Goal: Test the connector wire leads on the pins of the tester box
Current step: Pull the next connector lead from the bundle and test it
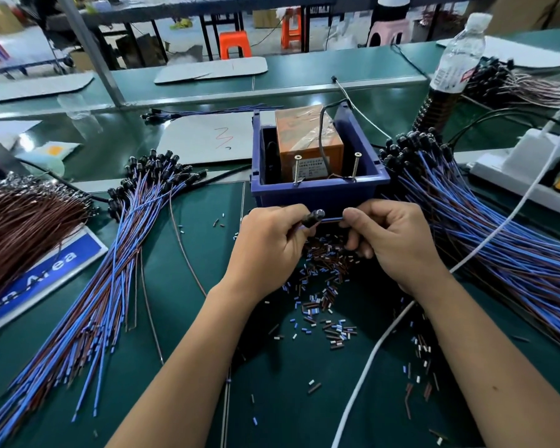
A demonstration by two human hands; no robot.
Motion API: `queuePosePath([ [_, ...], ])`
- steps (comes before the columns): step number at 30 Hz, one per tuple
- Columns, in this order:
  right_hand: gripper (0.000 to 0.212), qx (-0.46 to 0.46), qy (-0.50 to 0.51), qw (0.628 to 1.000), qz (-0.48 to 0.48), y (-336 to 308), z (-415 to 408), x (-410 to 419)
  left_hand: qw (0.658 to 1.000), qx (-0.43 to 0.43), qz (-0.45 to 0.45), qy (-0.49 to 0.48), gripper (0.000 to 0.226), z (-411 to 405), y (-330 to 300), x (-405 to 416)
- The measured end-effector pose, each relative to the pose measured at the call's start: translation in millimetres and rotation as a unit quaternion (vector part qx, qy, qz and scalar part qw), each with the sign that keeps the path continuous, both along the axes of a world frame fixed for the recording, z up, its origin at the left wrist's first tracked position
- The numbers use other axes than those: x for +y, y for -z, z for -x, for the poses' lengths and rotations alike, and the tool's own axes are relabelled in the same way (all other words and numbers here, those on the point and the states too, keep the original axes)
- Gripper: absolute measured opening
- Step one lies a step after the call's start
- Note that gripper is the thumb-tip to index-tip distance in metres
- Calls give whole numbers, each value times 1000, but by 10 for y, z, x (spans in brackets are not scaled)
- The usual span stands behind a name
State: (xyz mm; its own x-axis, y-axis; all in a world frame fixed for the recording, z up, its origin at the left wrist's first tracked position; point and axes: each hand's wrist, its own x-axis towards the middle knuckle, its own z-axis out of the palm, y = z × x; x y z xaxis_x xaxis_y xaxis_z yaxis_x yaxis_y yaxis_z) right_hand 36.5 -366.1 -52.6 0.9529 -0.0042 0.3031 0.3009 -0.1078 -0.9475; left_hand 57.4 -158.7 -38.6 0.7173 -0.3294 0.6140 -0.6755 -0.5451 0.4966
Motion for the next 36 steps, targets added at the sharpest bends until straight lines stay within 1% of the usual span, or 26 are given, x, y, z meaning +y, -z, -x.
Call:
queuePosePath([
  [2,25,-4,-3,1000,1,-4,1,3,1000,10,6,13,50,2,1,-2],
  [5,23,-9,27,999,-17,-15,-22,-54,1000,16,17,0,34,0,15,53],
  [7,24,-21,64,996,-52,-36,-48,-152,997,25,65,-24,25,-30,18,138],
  [8,24,-29,76,995,-63,-52,-52,-193,995,32,91,-33,26,-42,13,172],
  [10,20,-41,72,996,-37,-73,-37,-217,991,46,122,-35,31,-29,9,175],
  [12,9,-38,47,998,23,-78,3,-125,988,55,141,-22,30,22,13,105],
  [13,5,-35,34,998,32,-76,24,-43,987,60,148,-11,29,52,17,53],
  [14,5,-33,25,999,15,-67,44,54,986,68,152,2,28,75,28,5],
  [17,11,-8,0,992,-129,-63,119,325,987,86,133,35,27,111,68,-92],
  [18,14,1,-4,987,-162,-65,143,384,987,87,128,38,28,115,77,-109],
  [21,21,17,0,979,-202,-73,159,423,988,64,134,30,26,131,77,-127],
  [25,18,12,2,980,-197,-59,132,364,989,7,151,-6,14,172,73,-150],
  [28,19,10,-5,983,-186,-40,122,325,986,-13,166,6,7,176,64,-154],
  [32,25,10,9,984,-178,-27,100,300,984,5,178,19,3,134,85,-155],
  [36,17,-2,30,986,-162,-17,88,328,966,5,258,-24,4,153,116,-186],
])
